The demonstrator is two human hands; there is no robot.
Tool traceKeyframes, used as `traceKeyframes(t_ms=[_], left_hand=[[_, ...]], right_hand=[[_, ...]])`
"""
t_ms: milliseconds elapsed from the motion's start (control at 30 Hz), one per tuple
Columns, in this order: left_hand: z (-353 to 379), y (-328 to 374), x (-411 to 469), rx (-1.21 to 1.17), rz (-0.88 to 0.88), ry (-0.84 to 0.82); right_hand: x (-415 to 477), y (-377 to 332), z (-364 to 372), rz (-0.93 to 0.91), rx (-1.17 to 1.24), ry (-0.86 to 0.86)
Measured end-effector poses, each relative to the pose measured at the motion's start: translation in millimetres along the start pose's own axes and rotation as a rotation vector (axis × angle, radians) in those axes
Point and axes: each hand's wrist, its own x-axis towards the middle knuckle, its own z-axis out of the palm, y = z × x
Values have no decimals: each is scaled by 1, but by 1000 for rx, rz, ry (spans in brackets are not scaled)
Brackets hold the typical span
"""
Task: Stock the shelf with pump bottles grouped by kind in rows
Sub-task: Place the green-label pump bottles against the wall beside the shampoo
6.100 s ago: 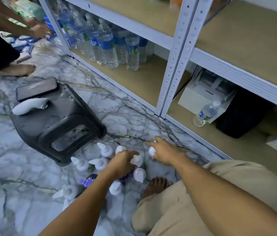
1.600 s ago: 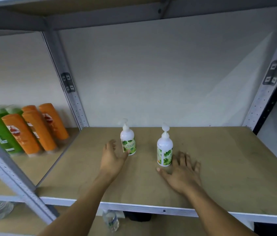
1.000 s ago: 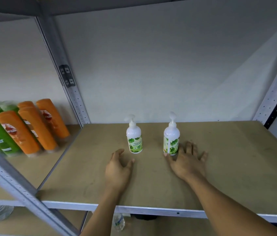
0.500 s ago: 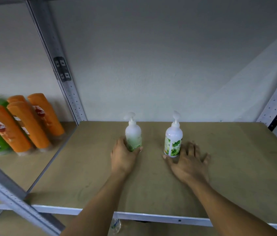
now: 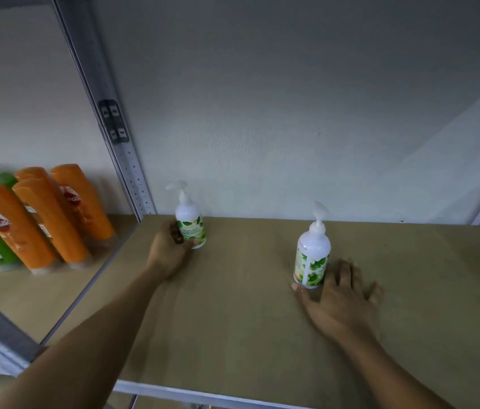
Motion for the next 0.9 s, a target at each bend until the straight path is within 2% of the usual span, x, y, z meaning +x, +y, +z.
traceKeyframes(t_ms=[200,467,900], left_hand=[[-18,-5,26,0,-3,9],[-34,-19,48,-45,-48,99],[-42,-33,59,-52,-88,84]], right_hand=[[-1,-2,-2,4,-17,0],[0,-2,-1,10,-31,3],[0,-5,-1,25,-24,5]])
